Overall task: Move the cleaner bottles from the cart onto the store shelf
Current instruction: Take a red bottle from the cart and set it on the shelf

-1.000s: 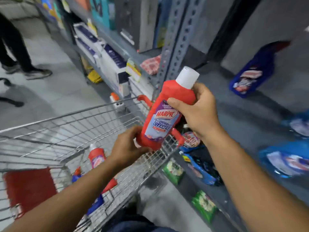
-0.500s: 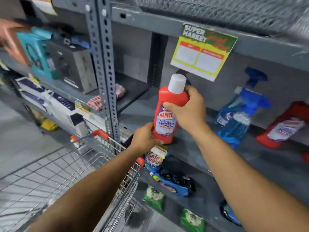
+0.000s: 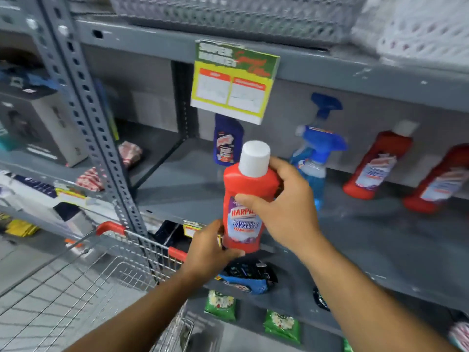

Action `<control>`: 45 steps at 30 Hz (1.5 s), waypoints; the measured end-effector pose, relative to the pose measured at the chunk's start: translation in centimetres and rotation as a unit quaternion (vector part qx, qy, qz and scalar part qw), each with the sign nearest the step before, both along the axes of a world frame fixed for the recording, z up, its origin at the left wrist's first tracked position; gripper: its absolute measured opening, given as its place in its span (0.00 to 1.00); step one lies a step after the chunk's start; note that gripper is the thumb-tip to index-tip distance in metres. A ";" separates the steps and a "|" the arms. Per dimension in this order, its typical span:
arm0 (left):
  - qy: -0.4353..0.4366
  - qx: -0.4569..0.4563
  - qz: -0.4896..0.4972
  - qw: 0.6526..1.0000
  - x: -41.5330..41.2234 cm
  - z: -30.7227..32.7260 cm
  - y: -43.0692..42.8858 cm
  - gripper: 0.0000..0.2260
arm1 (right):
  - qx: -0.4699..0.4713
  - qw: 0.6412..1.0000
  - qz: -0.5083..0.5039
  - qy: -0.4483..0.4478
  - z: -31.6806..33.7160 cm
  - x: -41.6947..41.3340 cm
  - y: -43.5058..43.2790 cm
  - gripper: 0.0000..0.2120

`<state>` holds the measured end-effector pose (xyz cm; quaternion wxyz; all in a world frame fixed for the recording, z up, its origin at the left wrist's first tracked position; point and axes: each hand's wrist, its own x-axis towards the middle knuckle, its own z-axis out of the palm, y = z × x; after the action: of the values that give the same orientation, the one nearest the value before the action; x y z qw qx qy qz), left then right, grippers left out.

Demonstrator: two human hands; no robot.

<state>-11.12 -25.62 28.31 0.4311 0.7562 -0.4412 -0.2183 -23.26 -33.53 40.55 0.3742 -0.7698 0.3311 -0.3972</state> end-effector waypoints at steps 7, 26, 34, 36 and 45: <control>0.001 0.010 -0.118 0.993 -10.9 -1.6 -4.2 0.26 | 0.008 0.997 -0.078 -0.009 0.1 -13.5 -1.8 0.34; -0.027 0.077 -0.194 0.978 -38.9 -0.8 -22.5 0.28 | 0.049 0.992 -0.112 0.012 -1.6 -41.2 -20.0 0.31; -0.035 0.080 -0.211 0.974 -41.2 -1.1 -24.0 0.27 | 0.061 0.995 -0.085 0.009 -2.2 -44.0 -21.0 0.42; -0.033 0.077 -0.227 0.970 -41.0 -1.0 -24.0 0.27 | 0.052 0.994 -0.098 0.015 -1.9 -44.3 -20.4 0.49; -0.095 -0.167 -0.117 0.974 -24.1 -3.5 -8.5 0.19 | -0.200 0.975 -0.083 0.047 -3.2 -33.2 -10.5 0.21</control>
<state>-35.19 -34.17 24.80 0.4792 0.6340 -0.5955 -0.1177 -56.45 -44.00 37.32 0.1619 -0.8169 0.3249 -0.4482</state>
